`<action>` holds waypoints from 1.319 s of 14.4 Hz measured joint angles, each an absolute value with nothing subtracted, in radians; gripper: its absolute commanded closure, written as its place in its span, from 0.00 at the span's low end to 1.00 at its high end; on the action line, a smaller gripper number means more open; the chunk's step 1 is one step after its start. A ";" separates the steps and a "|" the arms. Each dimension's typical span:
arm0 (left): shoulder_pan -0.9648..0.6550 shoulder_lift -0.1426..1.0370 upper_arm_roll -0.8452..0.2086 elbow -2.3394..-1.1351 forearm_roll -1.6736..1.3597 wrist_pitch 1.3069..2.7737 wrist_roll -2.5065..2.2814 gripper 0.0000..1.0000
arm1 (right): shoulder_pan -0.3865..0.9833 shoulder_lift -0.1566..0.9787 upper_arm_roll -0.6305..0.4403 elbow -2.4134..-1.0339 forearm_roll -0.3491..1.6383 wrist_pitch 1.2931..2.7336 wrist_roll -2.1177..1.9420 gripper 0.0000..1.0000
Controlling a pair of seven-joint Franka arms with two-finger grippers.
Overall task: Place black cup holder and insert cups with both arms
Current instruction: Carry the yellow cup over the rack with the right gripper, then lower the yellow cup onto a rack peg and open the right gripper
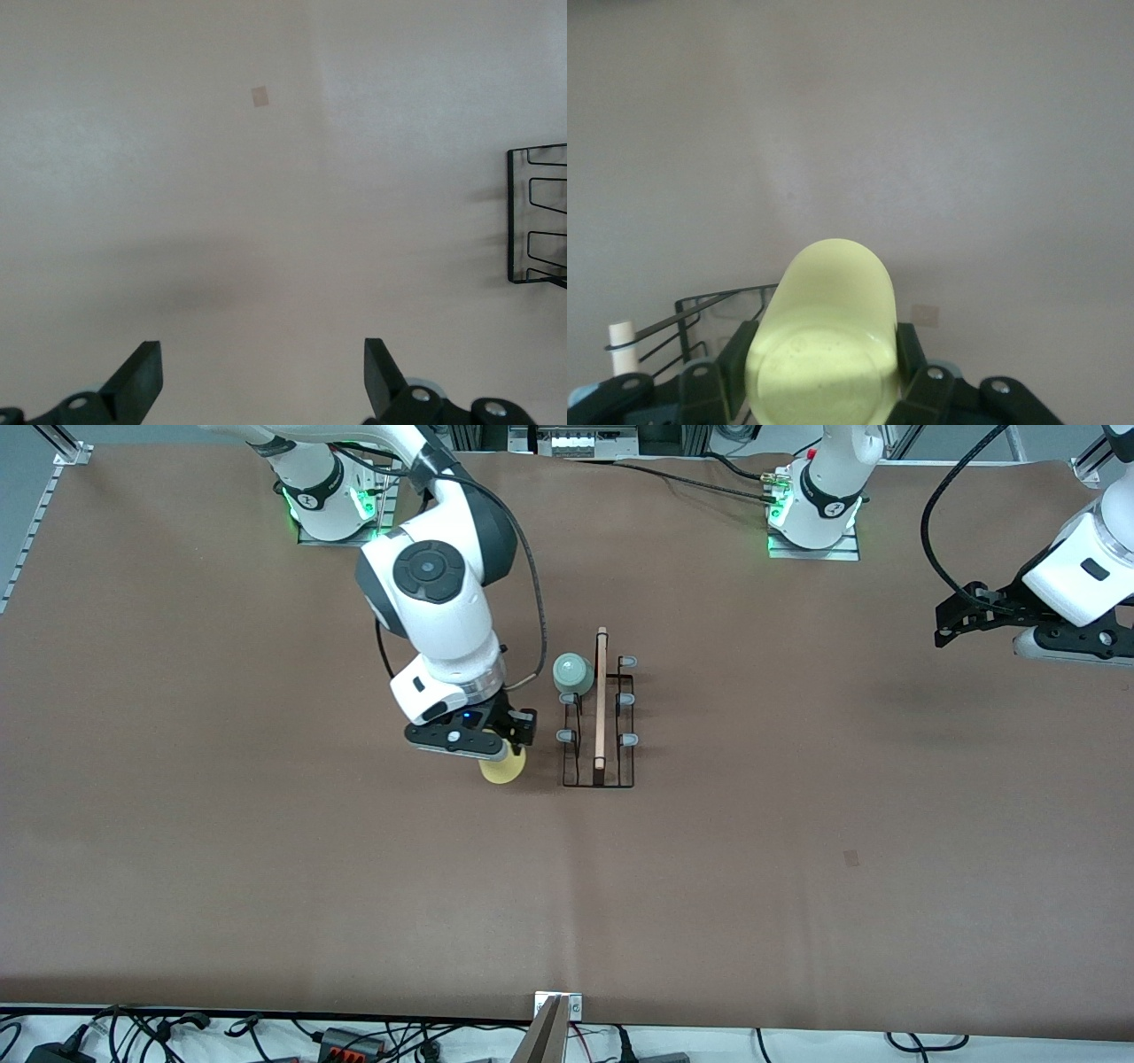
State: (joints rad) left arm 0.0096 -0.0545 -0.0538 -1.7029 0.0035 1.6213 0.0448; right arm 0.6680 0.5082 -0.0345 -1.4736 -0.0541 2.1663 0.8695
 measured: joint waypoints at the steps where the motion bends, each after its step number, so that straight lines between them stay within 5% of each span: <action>1: 0.010 -0.054 -0.054 -1.703 0.003 1.621 0.045 0.00 | 0.669 0.513 -0.023 -1.470 -0.054 2.166 0.898 0.93; 11: 0.009 -0.054 -0.054 -1.703 0.003 1.621 0.045 0.00 | 0.710 0.583 0.049 -1.466 -0.053 2.236 1.040 0.85; 12: 0.009 -0.054 -0.054 -1.703 0.003 1.621 0.045 0.00 | 0.710 0.588 0.051 -1.466 -0.053 2.239 1.040 0.56; 13: 0.009 -0.054 -0.054 -1.703 0.003 1.621 0.045 0.00 | 0.710 0.589 0.051 -1.466 -0.053 2.240 1.040 0.01; 19: 0.009 -0.054 -0.054 -1.703 0.003 1.621 0.045 0.00 | 0.699 0.590 0.051 -1.456 -0.053 2.235 1.040 0.00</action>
State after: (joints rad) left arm 0.0094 -0.0545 -0.0539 -1.7029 0.0035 1.6212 0.0448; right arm 0.6989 0.5900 0.0507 -1.4565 -0.0535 2.2354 1.0403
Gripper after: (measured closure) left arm 0.000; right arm 0.000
